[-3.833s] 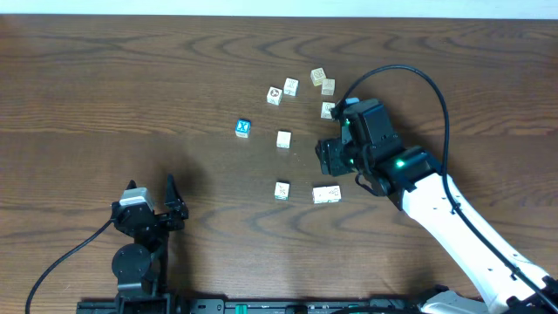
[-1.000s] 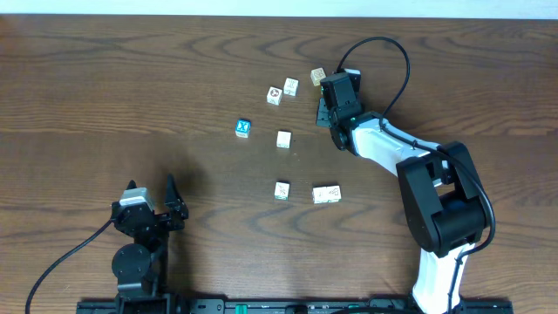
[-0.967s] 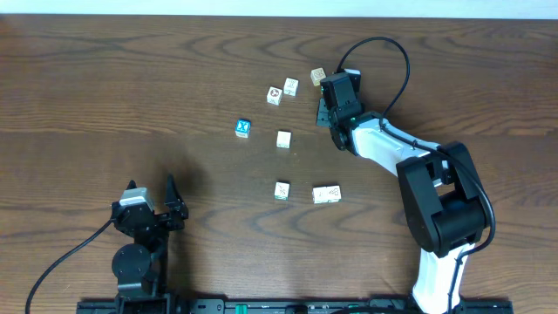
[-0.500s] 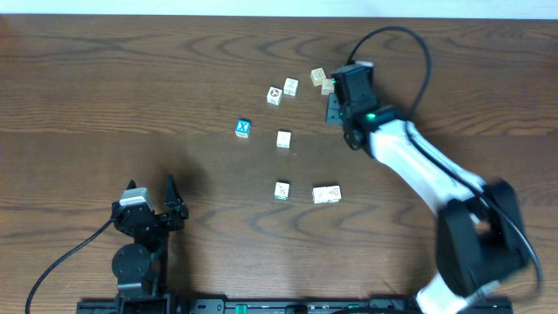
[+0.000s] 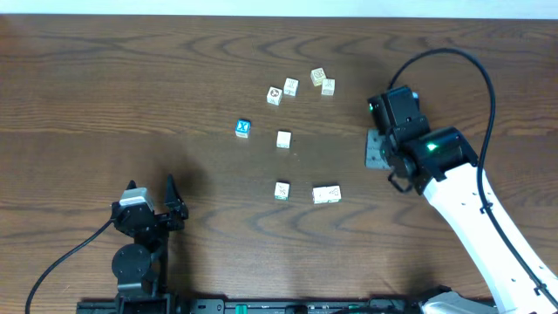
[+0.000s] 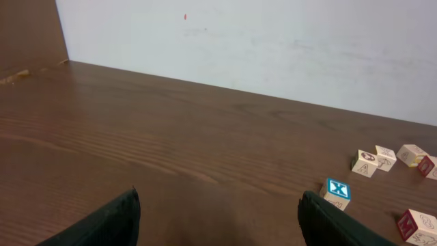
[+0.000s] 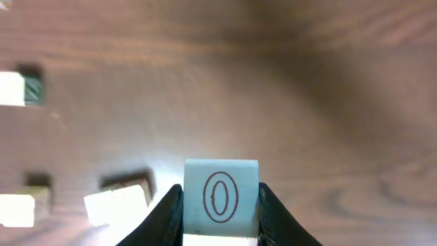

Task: Lift 4 blocks
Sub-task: 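Carry the O block down and right toward the grapes block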

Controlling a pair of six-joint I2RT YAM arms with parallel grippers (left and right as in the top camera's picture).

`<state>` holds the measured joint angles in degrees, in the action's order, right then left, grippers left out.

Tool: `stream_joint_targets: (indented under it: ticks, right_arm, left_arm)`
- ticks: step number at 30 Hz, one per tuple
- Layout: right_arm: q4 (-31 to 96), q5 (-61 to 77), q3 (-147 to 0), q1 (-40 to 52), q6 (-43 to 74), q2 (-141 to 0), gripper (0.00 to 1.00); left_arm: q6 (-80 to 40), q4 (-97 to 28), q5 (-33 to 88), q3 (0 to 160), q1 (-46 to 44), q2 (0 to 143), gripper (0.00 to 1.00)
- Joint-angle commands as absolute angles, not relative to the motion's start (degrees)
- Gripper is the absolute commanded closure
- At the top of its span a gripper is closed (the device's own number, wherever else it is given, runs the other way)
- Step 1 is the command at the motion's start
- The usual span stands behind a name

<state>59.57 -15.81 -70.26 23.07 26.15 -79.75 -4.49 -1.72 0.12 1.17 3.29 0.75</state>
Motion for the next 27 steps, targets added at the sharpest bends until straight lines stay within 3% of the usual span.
stream_joint_targets:
  ticks: [1,13,27]
  right_arm:
    - [59.6,-15.5,-66.3,23.2,28.3,-79.9,0.77]
    - [39.2,-2.0,-45.8,23.4,28.3,-79.9,0.78]
    - [33.9,4.2,-40.2,24.1,23.0,-79.9,0.79]
  left_arm:
    - [-4.8,-4.2,-0.6,0.2,3.5,0.6,0.26]
    - [-4.8,-4.2,-0.6,0.2,3.5,0.6,0.26]
    - [-4.8,-4.2,-0.6,0.2,3.5,0.6,0.26]
